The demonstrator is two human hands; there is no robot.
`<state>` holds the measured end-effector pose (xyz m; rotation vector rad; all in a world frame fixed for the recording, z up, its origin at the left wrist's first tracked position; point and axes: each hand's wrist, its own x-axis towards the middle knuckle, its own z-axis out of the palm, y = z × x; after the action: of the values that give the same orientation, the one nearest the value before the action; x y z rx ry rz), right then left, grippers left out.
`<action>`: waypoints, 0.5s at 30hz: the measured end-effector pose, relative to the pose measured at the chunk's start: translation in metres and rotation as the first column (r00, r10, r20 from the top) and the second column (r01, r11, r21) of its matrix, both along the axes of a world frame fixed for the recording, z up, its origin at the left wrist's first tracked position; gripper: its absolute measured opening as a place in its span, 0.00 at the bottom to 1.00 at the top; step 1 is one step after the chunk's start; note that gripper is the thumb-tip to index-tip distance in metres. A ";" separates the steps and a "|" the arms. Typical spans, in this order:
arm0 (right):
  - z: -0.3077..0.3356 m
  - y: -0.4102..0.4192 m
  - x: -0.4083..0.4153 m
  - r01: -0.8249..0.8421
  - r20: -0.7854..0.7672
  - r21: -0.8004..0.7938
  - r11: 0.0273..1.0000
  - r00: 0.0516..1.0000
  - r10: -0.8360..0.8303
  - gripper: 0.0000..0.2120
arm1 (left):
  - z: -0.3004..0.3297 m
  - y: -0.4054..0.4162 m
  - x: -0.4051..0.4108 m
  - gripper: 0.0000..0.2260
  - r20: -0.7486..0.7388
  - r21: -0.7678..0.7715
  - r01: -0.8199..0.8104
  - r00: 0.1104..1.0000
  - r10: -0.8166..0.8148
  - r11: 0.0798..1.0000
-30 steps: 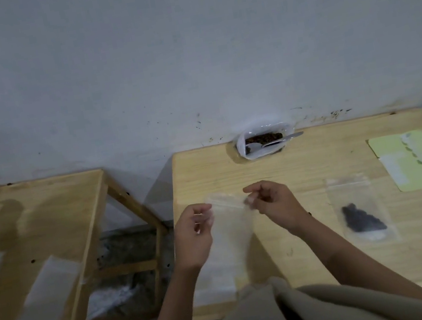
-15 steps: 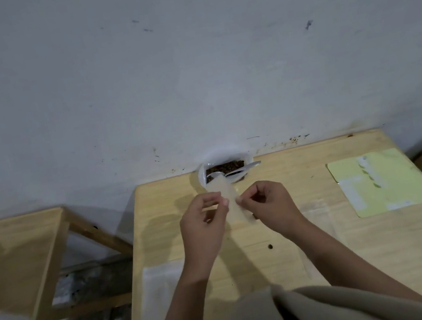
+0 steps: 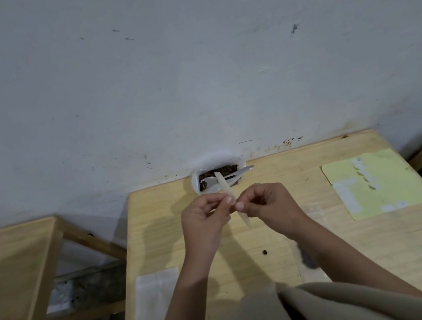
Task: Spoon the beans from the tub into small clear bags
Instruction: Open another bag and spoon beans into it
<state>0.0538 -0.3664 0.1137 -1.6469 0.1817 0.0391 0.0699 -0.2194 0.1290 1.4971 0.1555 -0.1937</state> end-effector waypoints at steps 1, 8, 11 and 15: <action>0.000 0.000 0.001 -0.009 -0.010 0.000 1.000 1.000 0.009 0.04 | 0.000 0.000 0.000 0.06 0.002 0.011 -0.001 1.000 0.001 1.000; 0.001 0.009 0.002 0.047 -0.035 -0.035 0.998 0.998 -0.048 0.07 | -0.003 0.001 -0.001 0.08 0.032 0.073 -0.120 0.992 0.118 0.990; 0.000 0.015 0.001 0.071 0.007 -0.104 0.992 0.997 -0.071 0.05 | -0.007 0.004 -0.003 0.10 0.093 0.139 -0.153 0.986 0.141 0.978; 0.003 0.023 -0.001 0.024 0.083 -0.222 0.975 0.997 -0.006 0.07 | -0.007 0.007 -0.002 0.10 0.151 0.248 -0.178 0.978 0.144 0.952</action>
<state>0.0532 -0.3436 0.1170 -1.8673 0.1399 -0.0625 0.0681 -0.2125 0.1215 1.7445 0.2022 0.0606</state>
